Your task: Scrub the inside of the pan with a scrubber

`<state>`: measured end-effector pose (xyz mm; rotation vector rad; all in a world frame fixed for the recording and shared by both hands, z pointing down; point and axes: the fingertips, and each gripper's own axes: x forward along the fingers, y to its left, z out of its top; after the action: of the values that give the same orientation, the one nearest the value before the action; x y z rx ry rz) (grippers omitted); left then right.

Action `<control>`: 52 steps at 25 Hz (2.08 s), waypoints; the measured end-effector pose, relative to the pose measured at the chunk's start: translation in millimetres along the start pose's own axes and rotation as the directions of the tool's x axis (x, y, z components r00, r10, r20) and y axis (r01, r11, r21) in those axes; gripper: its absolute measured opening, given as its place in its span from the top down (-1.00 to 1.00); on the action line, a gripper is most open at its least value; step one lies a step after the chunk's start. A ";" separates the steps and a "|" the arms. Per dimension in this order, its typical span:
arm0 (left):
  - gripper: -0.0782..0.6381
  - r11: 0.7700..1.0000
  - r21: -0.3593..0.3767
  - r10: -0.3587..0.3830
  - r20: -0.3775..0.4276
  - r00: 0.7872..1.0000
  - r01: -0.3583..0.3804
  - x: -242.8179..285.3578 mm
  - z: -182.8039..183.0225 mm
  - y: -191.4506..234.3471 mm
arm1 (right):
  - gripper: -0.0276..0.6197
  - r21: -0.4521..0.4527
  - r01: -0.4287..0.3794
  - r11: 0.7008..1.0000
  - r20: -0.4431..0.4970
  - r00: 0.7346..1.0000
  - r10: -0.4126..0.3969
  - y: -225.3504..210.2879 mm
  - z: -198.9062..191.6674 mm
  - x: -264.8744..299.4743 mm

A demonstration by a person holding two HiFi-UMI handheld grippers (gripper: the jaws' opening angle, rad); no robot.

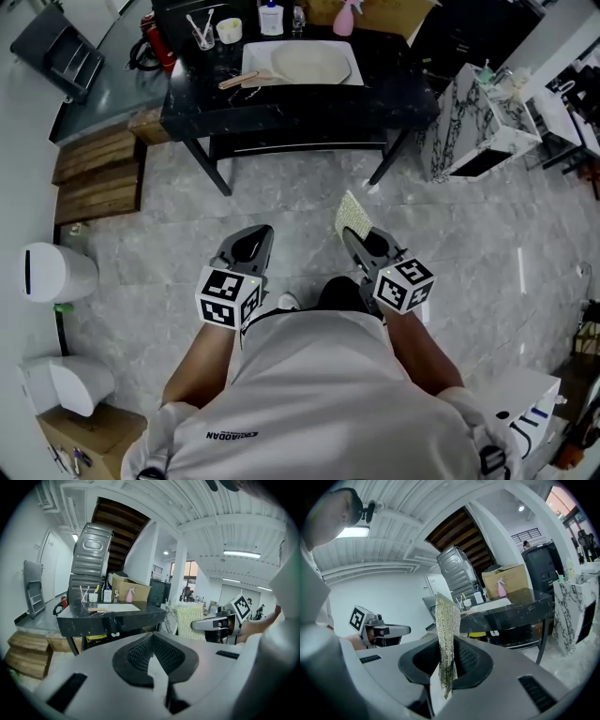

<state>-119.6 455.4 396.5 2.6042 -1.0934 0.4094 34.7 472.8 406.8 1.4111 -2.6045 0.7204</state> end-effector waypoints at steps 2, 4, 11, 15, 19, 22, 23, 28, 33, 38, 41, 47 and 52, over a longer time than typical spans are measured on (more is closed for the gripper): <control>0.74 1.000 -0.007 -0.003 -0.001 1.000 0.003 -1.4 -2.7 3.9 | 0.69 0.004 0.006 1.000 -0.013 1.000 -0.005 2.1 -5.5 2.1; 0.74 1.000 -0.012 -0.008 -0.001 1.000 0.008 0.3 -2.8 8.2 | 0.69 0.010 0.011 1.000 -0.018 1.000 -0.011 2.3 -6.9 5.8; 0.74 1.000 -0.009 -0.026 -0.005 1.000 0.026 22.5 0.6 15.9 | 0.69 0.000 0.009 1.000 -0.024 1.000 -0.009 -10.9 -0.8 23.4; 0.74 0.999 -0.004 -0.036 -0.032 0.999 0.036 43.8 0.0 20.6 | 0.69 0.016 0.010 1.000 -0.026 1.000 -0.010 -33.7 6.7 42.0; 0.74 1.000 0.003 -0.019 -0.040 0.999 0.019 73.8 14.4 37.1 | 0.69 0.020 -0.009 1.000 -0.018 1.000 0.009 -59.9 26.6 64.6; 0.74 1.000 0.012 -0.009 -0.033 0.999 0.009 103.1 33.4 51.4 | 0.69 0.020 -0.017 1.000 -0.015 1.000 0.017 -85.1 43.1 83.3; 0.74 1.000 0.014 -0.008 -0.031 0.999 0.008 114.0 39.6 55.9 | 0.69 0.021 -0.015 1.000 -0.016 1.000 0.016 -94.9 48.4 89.9; 0.74 1.000 0.024 0.000 -0.028 1.000 0.001 169.0 68.2 74.4 | 0.69 0.020 -0.031 0.999 -0.024 0.999 0.031 -141.3 74.1 122.4; 0.74 0.999 0.021 0.030 -0.017 0.999 -0.029 208.8 101.5 91.7 | 0.69 0.013 -0.065 0.998 -0.021 0.998 0.066 -175.8 109.9 150.6; 0.74 0.998 0.019 0.067 -0.029 0.997 -0.066 244.1 117.6 104.3 | 0.69 -0.005 -0.099 0.995 -0.014 0.995 0.098 -206.4 137.4 170.2; 0.74 0.997 0.015 0.078 -0.024 0.997 -0.077 262.3 127.4 105.4 | 0.69 -0.015 -0.116 0.993 -0.021 0.993 0.116 -221.1 144.7 177.3; 0.74 0.996 0.012 0.088 -0.032 0.996 -0.088 284.0 136.6 103.4 | 0.69 -0.010 -0.138 0.990 -0.021 0.990 0.138 -240.7 156.1 186.1; 0.74 0.994 0.012 0.111 -0.046 0.993 -0.111 289.3 135.9 112.9 | 0.69 0.000 -0.140 0.990 -0.022 0.990 0.140 -250.4 155.9 191.7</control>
<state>13.0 143.4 394.4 2.5361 -1.2267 0.4989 150.6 140.7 416.1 1.2216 -2.7080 0.7454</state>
